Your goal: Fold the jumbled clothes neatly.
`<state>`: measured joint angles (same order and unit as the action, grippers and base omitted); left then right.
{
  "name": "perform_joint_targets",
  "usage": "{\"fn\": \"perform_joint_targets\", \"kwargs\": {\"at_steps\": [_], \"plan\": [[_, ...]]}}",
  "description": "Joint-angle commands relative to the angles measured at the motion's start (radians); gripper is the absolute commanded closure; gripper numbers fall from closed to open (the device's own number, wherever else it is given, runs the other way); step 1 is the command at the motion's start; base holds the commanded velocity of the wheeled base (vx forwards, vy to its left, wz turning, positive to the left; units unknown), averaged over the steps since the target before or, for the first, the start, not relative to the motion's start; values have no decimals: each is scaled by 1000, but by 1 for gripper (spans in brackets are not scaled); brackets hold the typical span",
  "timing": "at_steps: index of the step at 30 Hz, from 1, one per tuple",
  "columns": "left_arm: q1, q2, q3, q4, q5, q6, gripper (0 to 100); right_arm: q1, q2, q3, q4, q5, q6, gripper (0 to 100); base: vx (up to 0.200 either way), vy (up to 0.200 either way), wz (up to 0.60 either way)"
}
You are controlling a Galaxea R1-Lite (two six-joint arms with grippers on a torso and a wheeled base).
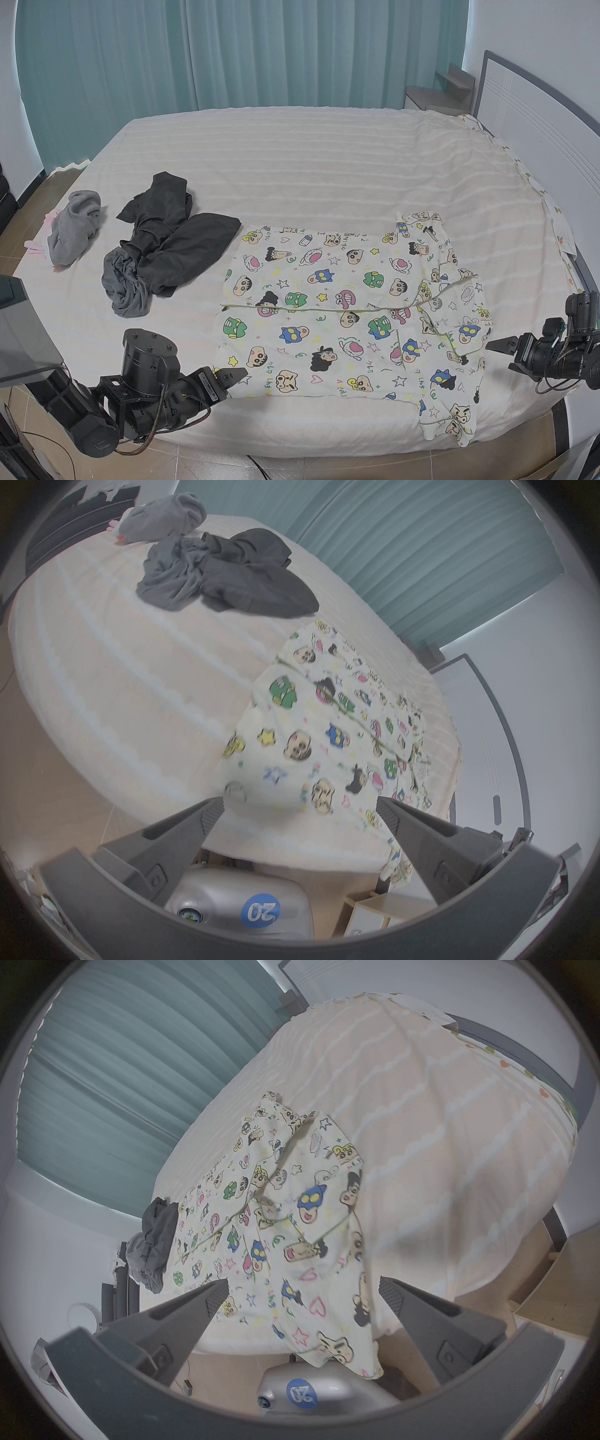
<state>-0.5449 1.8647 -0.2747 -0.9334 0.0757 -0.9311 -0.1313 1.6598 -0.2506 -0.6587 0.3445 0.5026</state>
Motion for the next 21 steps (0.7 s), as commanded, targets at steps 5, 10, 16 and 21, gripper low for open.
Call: {"fn": "perform_joint_targets", "kwargs": {"at_steps": [5,10,16,21], "plan": [[5,88,-11,-1,-5,-2,0,-7,141,103,-168,27,-42,0,0,0,0],[17,137,-66,-1,1,-57,0,-1,147,134,-219,30,-53,0,0,0,0],[49,199,-126,-1,15,-81,0,13,160,139,-223,30,-53,0,0,0,0],[66,272,-176,-2,68,-84,0,15,160,139,-225,30,-53,0,0,0,0]]}}
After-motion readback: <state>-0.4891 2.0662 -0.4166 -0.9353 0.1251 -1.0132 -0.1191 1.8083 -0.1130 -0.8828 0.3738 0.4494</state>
